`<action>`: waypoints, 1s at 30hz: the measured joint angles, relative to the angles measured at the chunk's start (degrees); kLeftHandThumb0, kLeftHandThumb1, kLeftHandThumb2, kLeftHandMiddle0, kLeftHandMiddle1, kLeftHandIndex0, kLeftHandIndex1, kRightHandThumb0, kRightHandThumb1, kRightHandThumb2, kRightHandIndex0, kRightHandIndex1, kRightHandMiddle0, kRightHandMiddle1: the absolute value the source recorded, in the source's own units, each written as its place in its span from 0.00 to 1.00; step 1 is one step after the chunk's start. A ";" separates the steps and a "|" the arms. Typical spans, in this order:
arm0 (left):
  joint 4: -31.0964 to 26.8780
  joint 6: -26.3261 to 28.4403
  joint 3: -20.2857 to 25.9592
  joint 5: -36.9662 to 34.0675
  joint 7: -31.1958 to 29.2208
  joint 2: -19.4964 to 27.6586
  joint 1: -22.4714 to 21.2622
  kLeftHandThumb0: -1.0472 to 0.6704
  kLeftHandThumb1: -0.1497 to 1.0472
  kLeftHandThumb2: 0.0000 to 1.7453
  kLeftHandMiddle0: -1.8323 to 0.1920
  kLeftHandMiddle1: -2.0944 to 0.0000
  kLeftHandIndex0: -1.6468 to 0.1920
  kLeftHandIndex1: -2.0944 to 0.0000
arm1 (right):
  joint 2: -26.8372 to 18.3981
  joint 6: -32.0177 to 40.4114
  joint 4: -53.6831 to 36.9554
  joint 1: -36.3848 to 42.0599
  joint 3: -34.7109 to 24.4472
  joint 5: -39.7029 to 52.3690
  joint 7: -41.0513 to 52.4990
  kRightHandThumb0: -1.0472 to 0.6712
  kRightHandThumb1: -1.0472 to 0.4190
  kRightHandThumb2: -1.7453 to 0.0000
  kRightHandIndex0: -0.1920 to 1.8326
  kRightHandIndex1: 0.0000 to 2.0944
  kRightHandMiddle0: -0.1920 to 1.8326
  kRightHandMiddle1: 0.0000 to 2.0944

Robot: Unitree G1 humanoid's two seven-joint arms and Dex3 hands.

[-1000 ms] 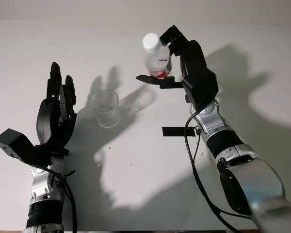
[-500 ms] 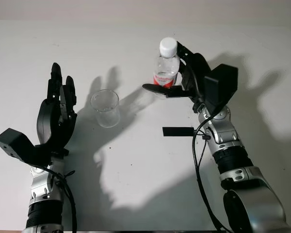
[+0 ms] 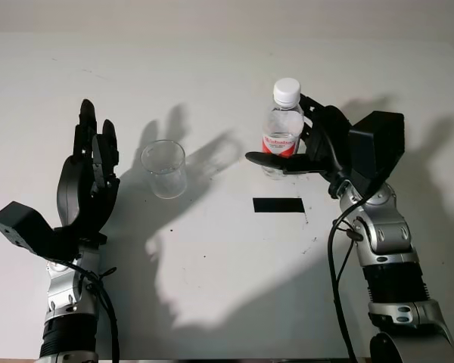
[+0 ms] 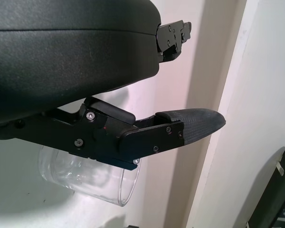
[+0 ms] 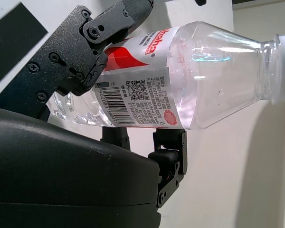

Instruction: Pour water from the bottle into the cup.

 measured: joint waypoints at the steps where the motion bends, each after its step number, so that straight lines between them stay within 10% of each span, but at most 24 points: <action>1: -0.19 0.15 0.00 -0.17 -0.11 -0.03 0.10 0.19 1.00 0.35 1.00 1.00 1.00 1.00 | 0.00 0.60 -0.58 0.73 0.04 -0.02 0.09 0.40 0.00 0.76 0.58 1.00 0.40 1.00; 30: -1.75 2.80 0.97 -1.55 -1.54 0.03 1.35 0.19 1.00 0.34 1.00 1.00 1.00 1.00 | 3.17 1.05 -4.93 7.66 1.20 -1.29 -2.96 0.36 0.00 0.77 0.56 1.00 0.34 1.00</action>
